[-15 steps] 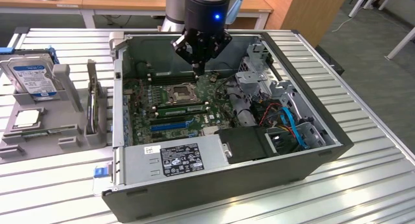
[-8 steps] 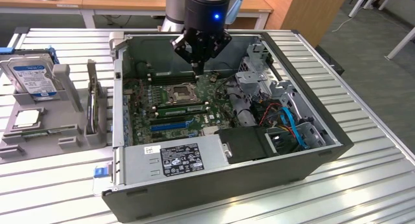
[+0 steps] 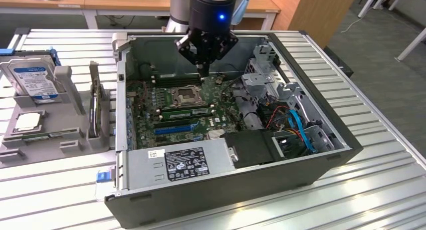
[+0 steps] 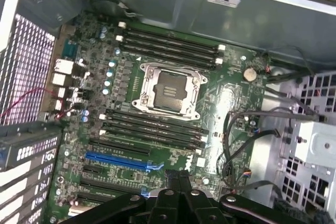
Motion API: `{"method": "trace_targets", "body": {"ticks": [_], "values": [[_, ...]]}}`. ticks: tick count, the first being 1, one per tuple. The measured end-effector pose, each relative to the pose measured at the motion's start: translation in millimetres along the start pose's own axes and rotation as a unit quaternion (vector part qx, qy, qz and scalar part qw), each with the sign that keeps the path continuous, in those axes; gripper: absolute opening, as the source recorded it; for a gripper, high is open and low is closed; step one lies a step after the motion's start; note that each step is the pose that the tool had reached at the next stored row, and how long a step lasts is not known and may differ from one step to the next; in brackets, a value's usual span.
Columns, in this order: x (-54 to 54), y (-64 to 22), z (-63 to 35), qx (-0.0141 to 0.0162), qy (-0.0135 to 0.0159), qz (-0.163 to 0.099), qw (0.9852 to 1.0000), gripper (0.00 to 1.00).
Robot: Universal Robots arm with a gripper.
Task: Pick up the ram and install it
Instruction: 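Press down the ram until it locks into place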
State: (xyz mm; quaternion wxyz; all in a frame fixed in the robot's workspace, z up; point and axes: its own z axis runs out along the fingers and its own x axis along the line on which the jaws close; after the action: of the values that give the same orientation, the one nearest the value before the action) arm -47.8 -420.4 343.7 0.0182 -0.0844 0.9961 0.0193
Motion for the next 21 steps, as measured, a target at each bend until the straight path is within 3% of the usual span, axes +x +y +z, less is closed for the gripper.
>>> {"method": "trace_targets", "body": {"ticks": [8, 15, 21], "values": [[0.1, 0.1, 0.0, 0.0018, -0.0017, 0.046, 0.9989, 0.1], [0.1, 0.1, 0.0, 0.0035, -0.0027, 0.09, 0.996, 0.1], [0.1, 0.1, 0.0, 0.0036, -0.0023, 0.094, 0.9955, 0.1]]}}
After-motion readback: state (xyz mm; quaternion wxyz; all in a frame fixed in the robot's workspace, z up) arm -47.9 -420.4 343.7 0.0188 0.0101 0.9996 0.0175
